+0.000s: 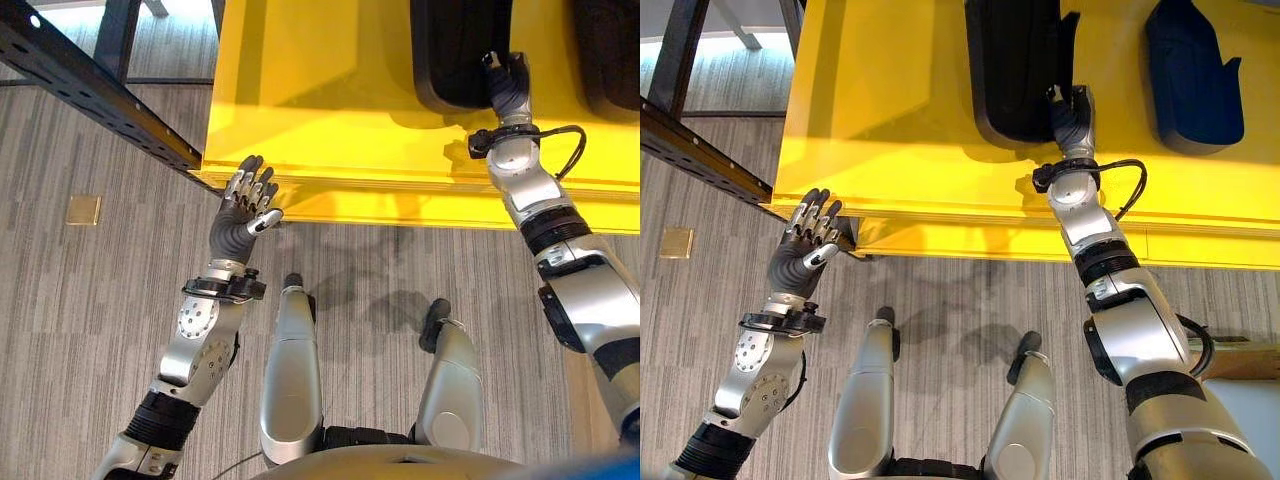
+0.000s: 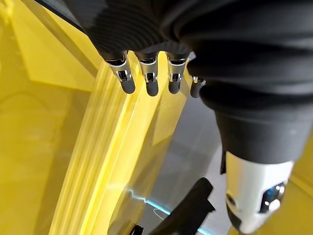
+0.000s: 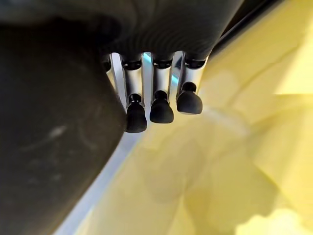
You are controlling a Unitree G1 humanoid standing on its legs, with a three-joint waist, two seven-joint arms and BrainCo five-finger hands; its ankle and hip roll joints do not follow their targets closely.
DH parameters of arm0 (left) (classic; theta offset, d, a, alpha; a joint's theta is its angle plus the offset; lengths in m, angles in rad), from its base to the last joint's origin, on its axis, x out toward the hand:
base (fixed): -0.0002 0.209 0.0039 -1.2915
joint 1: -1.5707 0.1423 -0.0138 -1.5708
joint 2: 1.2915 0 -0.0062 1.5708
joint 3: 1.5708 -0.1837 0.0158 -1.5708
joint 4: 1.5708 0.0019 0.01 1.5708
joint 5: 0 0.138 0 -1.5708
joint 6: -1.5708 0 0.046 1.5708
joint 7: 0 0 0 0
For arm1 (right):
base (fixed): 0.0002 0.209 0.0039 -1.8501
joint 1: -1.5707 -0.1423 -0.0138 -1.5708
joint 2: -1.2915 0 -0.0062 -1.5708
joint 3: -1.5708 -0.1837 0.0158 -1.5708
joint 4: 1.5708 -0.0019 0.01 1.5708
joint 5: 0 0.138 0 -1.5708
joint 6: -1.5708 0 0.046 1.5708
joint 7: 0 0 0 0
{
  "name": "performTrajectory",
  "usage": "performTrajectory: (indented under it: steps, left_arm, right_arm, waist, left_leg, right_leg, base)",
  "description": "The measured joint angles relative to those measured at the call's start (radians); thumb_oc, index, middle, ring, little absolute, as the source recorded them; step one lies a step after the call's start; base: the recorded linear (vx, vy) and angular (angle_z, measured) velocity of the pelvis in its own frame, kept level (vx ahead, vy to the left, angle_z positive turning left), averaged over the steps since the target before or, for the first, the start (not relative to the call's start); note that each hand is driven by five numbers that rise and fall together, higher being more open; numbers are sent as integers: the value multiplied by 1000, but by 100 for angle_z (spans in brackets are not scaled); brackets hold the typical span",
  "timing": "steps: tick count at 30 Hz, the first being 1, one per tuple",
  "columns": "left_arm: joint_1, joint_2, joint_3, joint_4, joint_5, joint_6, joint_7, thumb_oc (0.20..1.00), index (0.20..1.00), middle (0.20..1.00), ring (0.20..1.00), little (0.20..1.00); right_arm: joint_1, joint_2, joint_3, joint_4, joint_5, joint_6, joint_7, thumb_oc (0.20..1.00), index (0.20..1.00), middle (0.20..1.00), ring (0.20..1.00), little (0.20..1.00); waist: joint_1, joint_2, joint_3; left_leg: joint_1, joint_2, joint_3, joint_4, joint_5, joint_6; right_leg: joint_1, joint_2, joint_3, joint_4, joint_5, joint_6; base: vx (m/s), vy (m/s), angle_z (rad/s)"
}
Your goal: Move parts from the plastic box to the shelf.
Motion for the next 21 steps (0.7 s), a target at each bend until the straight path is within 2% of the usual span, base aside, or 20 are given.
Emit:
performTrajectory:
  steps: [8,14,21]
  left_arm:
    - [3,12,0,-18,-6,-17,0,1000,1000,1000,1000,1000]
    - [1,34,1,-18,-6,-18,1,1000,1000,1000,1000,1000]
    - [5,34,0,-18,-6,-19,1,1000,1000,1000,1000,1000]
  right_arm:
    - [-8,0,26,59,0,8,5,200,200,200,200,200]
    - [-12,3,41,141,0,19,9,200,200,200,200,200]
    - [-18,3,41,152,2,19,9,200,200,200,200,200]
  waist:
    - [-12,-18,-8]
    - [-13,-19,-9]
    - [-13,-19,-9]
  left_leg:
    - [4,0,9,3,-8,2]
    - [5,0,10,3,-9,2]
    - [2,1,9,9,-14,1]
  right_leg:
    - [14,4,5,-34,15,6]
    - [14,4,5,-36,16,7]
    - [14,5,6,-39,17,7]
  base:
    - [-3,-3,-3]
    - [0,0,0]
    - [0,0,0]
